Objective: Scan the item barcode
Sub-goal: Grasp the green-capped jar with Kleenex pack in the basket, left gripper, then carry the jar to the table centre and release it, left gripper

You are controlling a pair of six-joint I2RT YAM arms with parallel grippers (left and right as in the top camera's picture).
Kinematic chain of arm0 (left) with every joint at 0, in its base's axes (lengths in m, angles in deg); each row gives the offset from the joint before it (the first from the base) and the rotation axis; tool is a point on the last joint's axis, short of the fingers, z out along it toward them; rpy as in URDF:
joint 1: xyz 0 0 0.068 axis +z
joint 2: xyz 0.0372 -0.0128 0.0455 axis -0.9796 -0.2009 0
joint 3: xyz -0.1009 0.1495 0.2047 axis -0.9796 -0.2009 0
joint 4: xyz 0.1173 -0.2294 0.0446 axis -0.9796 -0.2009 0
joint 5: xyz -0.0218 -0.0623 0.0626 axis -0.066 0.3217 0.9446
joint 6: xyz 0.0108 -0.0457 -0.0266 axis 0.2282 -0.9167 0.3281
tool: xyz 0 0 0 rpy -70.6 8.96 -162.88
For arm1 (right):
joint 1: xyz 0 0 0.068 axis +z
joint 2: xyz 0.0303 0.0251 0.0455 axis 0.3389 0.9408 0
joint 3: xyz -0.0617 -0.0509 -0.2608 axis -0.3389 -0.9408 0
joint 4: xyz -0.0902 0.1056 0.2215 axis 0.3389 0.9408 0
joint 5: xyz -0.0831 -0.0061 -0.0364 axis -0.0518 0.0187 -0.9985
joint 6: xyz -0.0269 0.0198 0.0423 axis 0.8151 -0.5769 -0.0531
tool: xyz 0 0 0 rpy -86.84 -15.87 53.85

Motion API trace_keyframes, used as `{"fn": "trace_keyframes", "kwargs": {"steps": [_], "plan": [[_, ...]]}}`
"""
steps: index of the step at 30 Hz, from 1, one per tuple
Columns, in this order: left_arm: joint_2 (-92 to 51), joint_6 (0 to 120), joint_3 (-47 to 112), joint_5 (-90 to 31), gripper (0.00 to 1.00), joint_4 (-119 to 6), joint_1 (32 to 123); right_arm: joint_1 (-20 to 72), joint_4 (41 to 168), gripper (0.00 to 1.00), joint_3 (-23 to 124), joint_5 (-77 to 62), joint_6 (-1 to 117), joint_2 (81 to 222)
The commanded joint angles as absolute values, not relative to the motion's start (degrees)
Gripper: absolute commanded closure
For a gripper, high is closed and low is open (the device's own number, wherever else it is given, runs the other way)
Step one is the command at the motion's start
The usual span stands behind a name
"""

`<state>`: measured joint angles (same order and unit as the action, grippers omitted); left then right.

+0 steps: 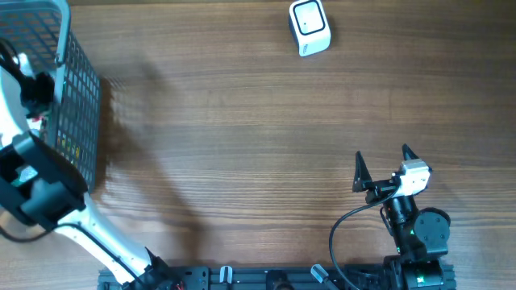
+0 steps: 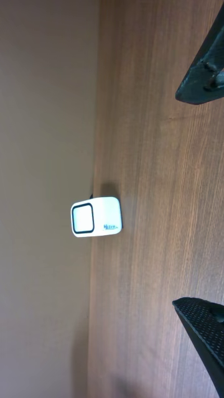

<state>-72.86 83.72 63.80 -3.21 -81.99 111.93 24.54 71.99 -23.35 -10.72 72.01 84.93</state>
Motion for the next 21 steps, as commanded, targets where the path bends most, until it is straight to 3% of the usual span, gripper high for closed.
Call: {"fn": "trace_keyframes", "kwargs": {"steps": [1,9,14,20,21], "plan": [[-58.34,83.78,64.61,-2.16,0.63,-77.53,112.39,24.72,71.75,0.00,-23.41,-10.11,71.37,84.73],[-31.24,73.36,64.59,-6.11,0.62,-70.12,110.14,24.72,71.75,0.00,-23.41,-10.13,71.35,84.71],[-23.94,69.44,64.59,-5.61,0.64,-84.66,95.03,24.72,71.75,0.00,-23.41,-10.13,71.37,84.71],[-29.64,62.65,64.37,-5.55,0.67,-99.17,76.59,24.72,71.75,0.01,-23.41,-10.11,71.37,84.71],[-30.91,61.71,64.37,-5.52,0.71,-100.46,73.88,24.72,71.75,0.00,-23.41,-10.13,71.37,84.71]]}}
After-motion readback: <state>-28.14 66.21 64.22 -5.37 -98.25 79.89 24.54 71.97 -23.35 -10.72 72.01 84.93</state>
